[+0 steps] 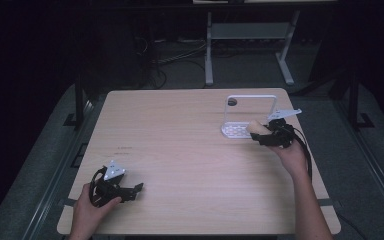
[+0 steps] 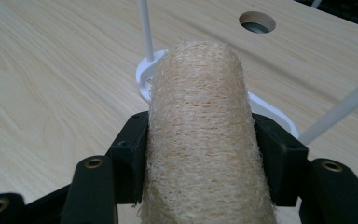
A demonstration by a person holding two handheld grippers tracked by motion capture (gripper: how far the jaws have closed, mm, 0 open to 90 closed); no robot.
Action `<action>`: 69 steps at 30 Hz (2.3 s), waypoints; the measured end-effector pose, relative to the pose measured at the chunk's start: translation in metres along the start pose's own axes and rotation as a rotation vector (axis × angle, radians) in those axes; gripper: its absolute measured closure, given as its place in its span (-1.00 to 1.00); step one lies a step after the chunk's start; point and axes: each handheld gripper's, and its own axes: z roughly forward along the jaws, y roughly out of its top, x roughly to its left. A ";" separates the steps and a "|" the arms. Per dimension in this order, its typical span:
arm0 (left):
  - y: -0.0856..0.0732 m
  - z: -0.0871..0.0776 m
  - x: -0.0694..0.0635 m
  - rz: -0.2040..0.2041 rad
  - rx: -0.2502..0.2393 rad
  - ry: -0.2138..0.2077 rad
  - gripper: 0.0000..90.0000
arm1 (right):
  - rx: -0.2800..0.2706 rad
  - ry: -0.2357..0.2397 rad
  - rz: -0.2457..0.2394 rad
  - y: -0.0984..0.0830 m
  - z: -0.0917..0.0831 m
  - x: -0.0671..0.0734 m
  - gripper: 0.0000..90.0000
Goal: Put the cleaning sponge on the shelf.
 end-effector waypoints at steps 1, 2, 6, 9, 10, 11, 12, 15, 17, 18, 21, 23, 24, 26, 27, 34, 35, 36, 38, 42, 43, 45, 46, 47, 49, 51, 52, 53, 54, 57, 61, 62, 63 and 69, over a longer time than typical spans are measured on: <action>0.000 0.000 0.000 0.001 0.001 -0.001 -0.71 | 0.001 0.000 0.002 0.001 0.002 0.000 -0.06; 0.000 0.000 0.000 0.000 0.000 0.000 -0.71 | 0.001 0.001 0.000 0.003 0.004 0.000 -0.06; 0.000 0.000 0.000 0.000 0.000 0.000 -0.71 | -0.001 -0.002 -0.004 0.008 0.013 0.001 -0.06; 0.000 0.000 0.000 0.001 0.001 0.000 -0.71 | 0.008 0.002 -0.003 0.012 0.020 0.002 -0.06; 0.000 0.000 0.000 0.001 0.001 0.000 -0.71 | 0.012 0.005 -0.001 0.013 0.022 0.002 -0.06; 0.000 0.000 0.000 0.001 0.001 -0.001 -0.71 | 0.013 0.006 -0.002 0.014 0.024 0.003 -0.06; 0.000 0.000 0.000 0.002 0.002 -0.001 -0.71 | 0.013 0.006 -0.007 0.015 0.026 0.003 -0.06; 0.000 0.000 0.000 0.002 0.002 -0.001 -0.71 | 0.020 0.008 -0.006 0.017 0.031 0.003 -0.06; 0.000 0.000 0.000 0.002 0.003 0.000 -0.71 | 0.019 0.009 -0.009 0.019 0.034 0.003 -0.06; 0.000 0.000 0.000 0.003 0.004 -0.001 -0.71 | 0.016 0.009 -0.003 0.019 0.035 0.003 -0.06; 0.000 0.000 0.000 0.003 0.004 -0.002 -0.71 | 0.023 0.012 0.000 0.019 0.040 0.003 -0.06; 0.000 0.000 0.000 0.003 0.003 0.000 -0.71 | 0.026 0.012 0.003 0.019 0.044 0.002 -0.06; 0.000 0.000 0.000 0.002 0.002 -0.001 -0.71 | 0.028 0.011 0.003 0.020 0.045 0.002 -0.06; 0.000 0.000 0.000 0.002 0.002 -0.001 -0.71 | 0.028 0.011 0.006 0.021 0.049 0.002 -0.06; 0.000 0.000 0.000 0.002 0.002 -0.001 -0.71 | 0.027 0.011 -0.001 0.021 0.051 0.002 -0.06; 0.000 0.000 0.000 0.003 0.004 -0.002 -0.71 | 0.050 0.009 -0.009 0.027 0.065 0.006 -0.06; 0.000 0.000 0.000 0.003 0.004 -0.001 -0.71 | 0.051 0.010 -0.009 0.027 0.067 0.006 -0.06; 0.000 0.000 0.000 0.003 0.003 -0.001 -0.71 | 0.055 0.009 -0.008 0.026 0.068 0.007 -0.06; 0.000 0.000 0.000 0.003 0.003 -0.001 -0.71 | 0.069 0.006 -0.003 0.025 0.072 0.007 -0.06; 0.000 0.000 0.000 0.003 0.003 -0.001 -0.71 | 0.088 0.009 -0.008 0.022 0.079 0.008 -0.06; 0.000 0.000 0.000 0.004 0.004 -0.001 -0.71 | 0.093 0.009 -0.011 0.022 0.081 0.008 -0.06; 0.000 0.000 0.000 0.003 0.004 -0.002 -0.71 | 0.096 0.008 -0.014 0.021 0.083 0.008 -0.07; 0.000 0.000 0.000 0.003 0.003 -0.001 -0.71 | 0.097 0.009 -0.013 0.021 0.084 0.008 -0.07; 0.000 0.000 0.000 0.003 0.004 -0.002 -0.71 | 0.098 0.008 -0.011 0.021 0.084 0.008 -0.07; 0.000 0.000 0.000 0.003 0.002 -0.002 -0.71 | 0.104 0.010 -0.009 0.020 0.086 0.008 -0.07; 0.000 0.000 0.000 0.004 0.004 -0.001 -0.71 | 0.111 0.012 -0.010 0.019 0.087 0.008 -0.07; 0.000 0.000 0.000 0.004 0.003 -0.001 -0.71 | 0.113 0.012 -0.009 0.019 0.088 0.008 -0.07; 0.000 0.000 0.000 0.004 0.003 -0.001 -0.71 | 0.112 0.012 -0.008 0.019 0.088 0.008 -0.07; 0.000 0.000 0.000 0.003 0.003 -0.001 -0.71 | 0.112 0.013 -0.008 0.019 0.088 0.008 -0.08; 0.000 0.000 0.000 0.003 0.003 -0.001 -0.71 | 0.115 0.014 -0.013 0.019 0.088 0.009 -0.15; 0.000 0.000 0.000 0.004 0.003 -0.001 -0.71 | 0.105 0.014 -0.023 0.021 0.082 0.010 -0.21; 0.000 0.000 0.000 0.003 0.003 -0.001 -0.71 | 0.104 0.011 -0.020 0.022 0.079 0.011 -0.22; 0.000 0.000 0.000 0.003 0.002 -0.001 -0.71 | 0.098 0.008 -0.024 0.023 0.076 0.011 -0.23; 0.000 0.000 0.000 0.003 0.002 -0.001 -0.71 | 0.066 -0.002 -0.038 0.029 0.054 0.015 -0.22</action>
